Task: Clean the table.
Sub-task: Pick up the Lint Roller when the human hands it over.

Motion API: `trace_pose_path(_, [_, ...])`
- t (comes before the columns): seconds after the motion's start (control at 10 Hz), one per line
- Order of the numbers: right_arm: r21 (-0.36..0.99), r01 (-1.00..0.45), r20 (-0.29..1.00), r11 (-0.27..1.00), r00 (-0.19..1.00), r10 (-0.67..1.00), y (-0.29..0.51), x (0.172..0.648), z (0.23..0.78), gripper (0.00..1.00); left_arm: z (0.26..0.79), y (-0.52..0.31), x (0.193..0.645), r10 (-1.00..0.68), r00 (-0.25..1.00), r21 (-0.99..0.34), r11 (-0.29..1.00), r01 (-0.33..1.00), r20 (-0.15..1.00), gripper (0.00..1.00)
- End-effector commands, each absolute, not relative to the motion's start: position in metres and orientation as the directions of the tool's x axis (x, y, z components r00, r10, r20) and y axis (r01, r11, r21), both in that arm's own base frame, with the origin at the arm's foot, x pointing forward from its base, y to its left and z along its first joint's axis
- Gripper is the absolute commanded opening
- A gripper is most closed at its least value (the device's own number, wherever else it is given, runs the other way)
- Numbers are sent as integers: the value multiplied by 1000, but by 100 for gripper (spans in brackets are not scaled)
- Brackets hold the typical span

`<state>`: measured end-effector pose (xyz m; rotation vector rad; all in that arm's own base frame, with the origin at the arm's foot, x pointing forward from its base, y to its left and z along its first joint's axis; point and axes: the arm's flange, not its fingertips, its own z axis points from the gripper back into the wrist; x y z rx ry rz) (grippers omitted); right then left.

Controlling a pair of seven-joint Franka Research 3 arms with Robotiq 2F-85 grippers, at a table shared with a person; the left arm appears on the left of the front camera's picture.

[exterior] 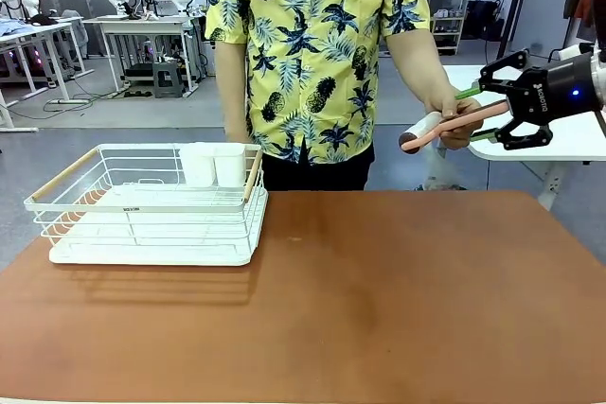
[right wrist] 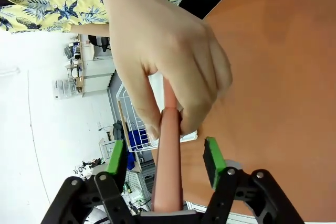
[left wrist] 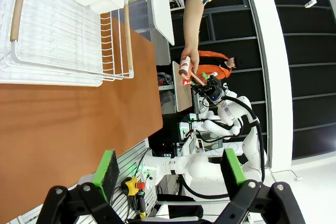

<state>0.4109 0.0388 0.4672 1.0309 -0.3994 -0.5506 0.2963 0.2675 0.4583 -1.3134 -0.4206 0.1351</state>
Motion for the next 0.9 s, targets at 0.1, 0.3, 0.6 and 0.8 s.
trace_pose_path(0.1, [880,231,68,415,804,-591,42,412,465,31,460,270,296,331,911,-955,245,168,245,100])
trace_pose_path(0.3, [879,233,66,415,803,-592,42,411,465,11,460,270,296,331,911,-955,245,168,245,100])
trace_pose_path(0.6, [878,240,60,415,803,-593,41,411,464,13,460,270,296,331,911,-955,245,168,245,100])
trace_pose_path(0.8, [879,241,59,412,802,-594,40,411,464,0,460,270,296,331,911,-955,245,168,245,100])
